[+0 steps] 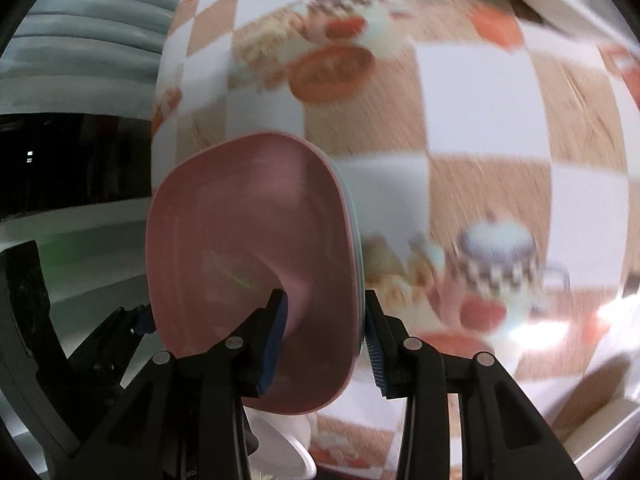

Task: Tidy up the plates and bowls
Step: 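Set the pink plate onto the blue plate and open both grippers, then withdraw both grippers and move them toward the round white plate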

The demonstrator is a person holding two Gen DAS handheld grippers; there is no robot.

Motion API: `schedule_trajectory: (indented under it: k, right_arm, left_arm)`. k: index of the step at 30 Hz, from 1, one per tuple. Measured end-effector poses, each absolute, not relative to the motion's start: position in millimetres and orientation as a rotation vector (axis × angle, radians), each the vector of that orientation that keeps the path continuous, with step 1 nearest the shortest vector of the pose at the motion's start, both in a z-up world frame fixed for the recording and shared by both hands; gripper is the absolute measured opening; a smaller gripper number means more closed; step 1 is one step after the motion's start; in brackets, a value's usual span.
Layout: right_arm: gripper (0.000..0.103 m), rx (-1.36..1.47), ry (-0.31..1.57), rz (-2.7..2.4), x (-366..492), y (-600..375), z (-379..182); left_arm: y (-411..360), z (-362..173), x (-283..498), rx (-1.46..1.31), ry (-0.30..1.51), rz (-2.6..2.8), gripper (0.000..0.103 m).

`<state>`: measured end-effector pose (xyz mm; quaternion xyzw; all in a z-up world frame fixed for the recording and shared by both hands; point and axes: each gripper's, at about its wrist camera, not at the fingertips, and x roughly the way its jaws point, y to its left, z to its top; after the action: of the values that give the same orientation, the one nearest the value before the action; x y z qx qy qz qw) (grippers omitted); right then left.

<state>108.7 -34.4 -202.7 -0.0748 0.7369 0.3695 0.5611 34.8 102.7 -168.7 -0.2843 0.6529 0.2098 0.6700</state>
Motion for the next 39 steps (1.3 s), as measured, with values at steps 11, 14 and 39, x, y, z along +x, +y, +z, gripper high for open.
schedule_trajectory:
  k: [11,14,39]
  right_arm:
    - [0.103,-0.123,1.678,0.821,131.3,-98.2,-168.4]
    - [0.103,-0.114,1.667,0.821,132.6,-117.3,-154.1]
    - [0.103,-0.088,1.715,0.716,115.4,-203.0,-116.6]
  left_arm:
    - [83.2,-127.9,21.0,-0.555,1.446,0.522,0.085]
    - [79.9,-108.1,10.0,-0.578,1.438,0.502,0.086]
    - [30.9,-76.0,18.0,-0.601,1.516,0.294,0.094]
